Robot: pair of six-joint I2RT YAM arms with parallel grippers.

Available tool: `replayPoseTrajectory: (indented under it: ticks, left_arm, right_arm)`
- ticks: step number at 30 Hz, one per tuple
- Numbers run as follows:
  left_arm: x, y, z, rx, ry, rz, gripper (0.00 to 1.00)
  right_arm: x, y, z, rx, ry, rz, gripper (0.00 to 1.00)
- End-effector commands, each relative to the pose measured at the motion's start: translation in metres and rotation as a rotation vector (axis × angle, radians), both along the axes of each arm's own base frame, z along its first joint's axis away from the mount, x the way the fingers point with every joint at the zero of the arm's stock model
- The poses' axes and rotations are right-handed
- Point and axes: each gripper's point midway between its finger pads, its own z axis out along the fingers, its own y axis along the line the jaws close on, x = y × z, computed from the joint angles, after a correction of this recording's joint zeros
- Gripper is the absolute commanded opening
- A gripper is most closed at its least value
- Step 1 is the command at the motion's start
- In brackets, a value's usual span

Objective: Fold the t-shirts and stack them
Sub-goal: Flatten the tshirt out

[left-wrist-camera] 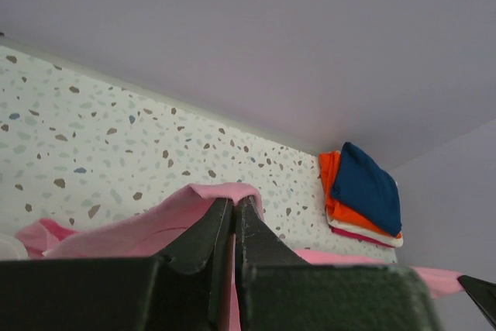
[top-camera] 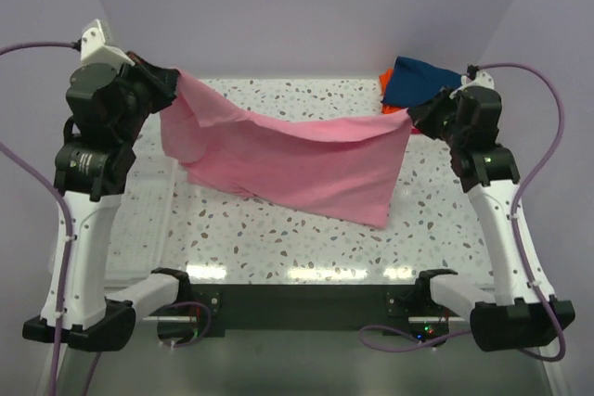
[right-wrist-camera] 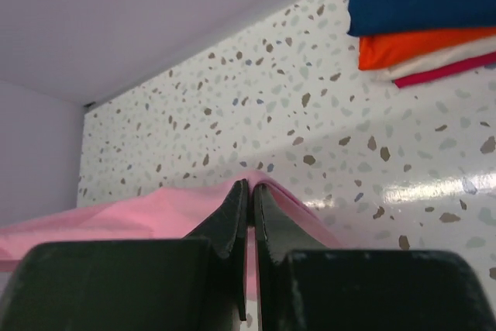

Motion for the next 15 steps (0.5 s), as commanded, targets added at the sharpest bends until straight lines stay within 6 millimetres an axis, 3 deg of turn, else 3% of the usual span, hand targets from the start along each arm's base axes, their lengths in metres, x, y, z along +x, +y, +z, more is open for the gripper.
replayPoseTrajectory:
  ticks: [1,7,10,13,14,15]
  left_arm:
    - [-0.041,0.018,0.061,0.003,-0.159,0.046,0.00]
    - [-0.076,0.025,0.104,-0.004,-0.250,0.058,0.00]
    - [-0.092,0.030,0.138,-0.010,-0.333,0.070,0.00]
    - [-0.091,0.030,0.152,-0.012,-0.368,0.074,0.00]
    - [-0.081,0.027,0.149,-0.010,-0.353,0.065,0.00]
    - [-0.075,0.025,0.148,-0.011,-0.347,0.060,0.00]
  right_arm:
    - [-0.029,0.003,0.051,-0.015,-0.078,0.050,0.00]
    - [-0.054,0.007,0.109,0.017,-0.193,0.071,0.00]
    - [-0.062,0.008,0.146,0.035,-0.269,0.078,0.00]
    - [-0.058,0.007,0.167,0.044,-0.310,0.067,0.00]
    - [-0.055,0.009,0.173,0.047,-0.327,0.076,0.00]
    - [-0.041,0.012,0.167,0.052,-0.305,0.084,0.00]
